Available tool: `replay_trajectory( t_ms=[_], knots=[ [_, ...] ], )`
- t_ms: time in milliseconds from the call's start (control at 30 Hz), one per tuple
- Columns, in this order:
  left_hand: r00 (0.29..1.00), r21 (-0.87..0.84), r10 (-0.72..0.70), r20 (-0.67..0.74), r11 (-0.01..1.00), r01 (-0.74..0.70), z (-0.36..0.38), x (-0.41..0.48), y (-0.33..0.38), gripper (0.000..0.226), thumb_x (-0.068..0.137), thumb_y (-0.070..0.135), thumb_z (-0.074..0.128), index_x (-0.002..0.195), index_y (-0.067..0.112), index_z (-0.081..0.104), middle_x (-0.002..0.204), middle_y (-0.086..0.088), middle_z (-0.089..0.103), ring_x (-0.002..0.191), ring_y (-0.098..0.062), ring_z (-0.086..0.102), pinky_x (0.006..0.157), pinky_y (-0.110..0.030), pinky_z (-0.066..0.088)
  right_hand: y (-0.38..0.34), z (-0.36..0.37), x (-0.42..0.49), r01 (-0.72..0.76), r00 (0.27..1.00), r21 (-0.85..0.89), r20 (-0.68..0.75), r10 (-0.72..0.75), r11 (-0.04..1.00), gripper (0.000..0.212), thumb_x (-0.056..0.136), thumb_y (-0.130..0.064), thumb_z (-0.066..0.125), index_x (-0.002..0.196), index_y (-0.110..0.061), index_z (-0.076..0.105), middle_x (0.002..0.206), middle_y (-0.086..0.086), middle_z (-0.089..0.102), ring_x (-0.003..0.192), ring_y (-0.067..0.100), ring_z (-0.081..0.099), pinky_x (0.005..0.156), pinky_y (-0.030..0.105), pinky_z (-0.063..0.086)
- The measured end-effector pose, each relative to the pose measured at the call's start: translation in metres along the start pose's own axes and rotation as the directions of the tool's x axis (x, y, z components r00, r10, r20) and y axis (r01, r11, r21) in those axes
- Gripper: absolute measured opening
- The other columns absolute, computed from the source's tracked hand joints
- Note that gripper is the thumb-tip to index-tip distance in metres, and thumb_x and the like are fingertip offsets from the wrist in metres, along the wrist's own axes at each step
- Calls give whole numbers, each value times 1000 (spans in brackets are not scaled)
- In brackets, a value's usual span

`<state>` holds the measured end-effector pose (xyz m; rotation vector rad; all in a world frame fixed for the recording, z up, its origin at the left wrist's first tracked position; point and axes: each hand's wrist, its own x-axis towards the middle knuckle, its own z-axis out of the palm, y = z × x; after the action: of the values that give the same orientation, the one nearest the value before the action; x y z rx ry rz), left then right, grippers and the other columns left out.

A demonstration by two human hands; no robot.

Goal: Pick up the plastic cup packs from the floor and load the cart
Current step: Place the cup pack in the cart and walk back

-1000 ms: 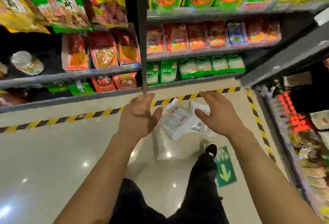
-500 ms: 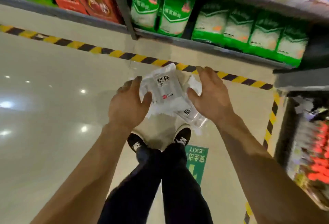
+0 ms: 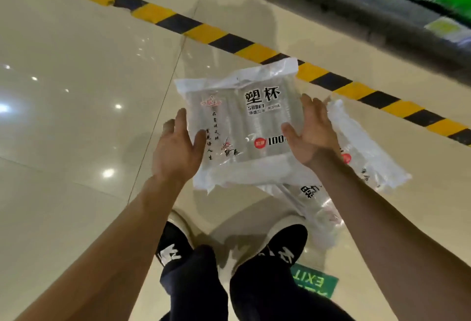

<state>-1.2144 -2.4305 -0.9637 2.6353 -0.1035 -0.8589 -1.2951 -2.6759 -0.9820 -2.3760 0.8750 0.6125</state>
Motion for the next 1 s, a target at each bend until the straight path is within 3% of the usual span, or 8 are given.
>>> replay_trajectory(
  t_ms=[100,167,367,533,633,767,867,1000],
  knots=[
    [995,-86,-76,63,993,81,36,11,-14,68,99,44,41,154,16,12,146,-24,36,124,-40,46,94,-44,41,6,26,22,-63,998,105,34,60,992,68,91,-50,51,148,-34,17,151,6,33,132,35,43,103,53,41],
    [991,-156,-109,80,980,121,49,13,-16,71,98,46,40,154,19,7,144,-24,39,124,-41,46,94,-43,40,3,32,25,-96,994,185,62,86,978,65,91,-50,51,145,-36,18,138,5,49,119,34,54,98,50,46],
    [989,-236,-145,-5,962,140,1,-20,5,75,97,49,42,155,24,2,151,-18,30,128,-39,43,97,-43,39,-29,-16,-13,-13,999,351,39,-1,936,65,85,-47,57,142,-42,25,127,-2,58,110,22,60,95,44,50],
    [977,-306,-106,-186,951,45,-126,-87,39,70,98,45,45,155,27,8,150,-13,32,131,-31,40,97,-35,35,-102,-115,-88,85,996,393,-40,-75,915,70,84,-55,54,145,-43,22,136,-6,53,122,20,53,100,46,46],
    [949,-333,-93,-302,943,-13,-221,-142,62,68,97,43,46,154,28,12,150,-11,33,131,-28,39,92,-29,31,-159,-188,-148,168,986,395,-76,-150,903,68,90,-50,54,147,-40,19,139,-5,50,126,18,50,102,44,44],
    [905,-359,-111,-410,932,-48,-356,-227,85,68,96,46,48,154,30,16,149,-13,35,133,-25,37,98,-30,32,-243,-291,-238,290,957,325,-129,-261,900,73,94,-47,52,153,-38,9,150,-5,37,135,14,39,99,28,35],
    [868,-382,-129,-480,921,-74,-457,-293,98,68,95,50,47,153,33,16,147,-13,37,131,-27,41,97,-33,35,-312,-364,-305,411,910,281,-180,-373,867,72,94,-49,52,153,-36,13,152,-6,35,136,16,37,104,30,34],
    [826,-375,-205,-525,927,-8,-572,-377,96,68,95,50,44,153,35,11,144,-12,38,123,-32,48,93,-40,40,-401,-435,-387,553,833,253,-201,-516,794,71,92,-45,56,152,-31,20,147,-11,37,137,15,35,105,23,28]
  ],
)
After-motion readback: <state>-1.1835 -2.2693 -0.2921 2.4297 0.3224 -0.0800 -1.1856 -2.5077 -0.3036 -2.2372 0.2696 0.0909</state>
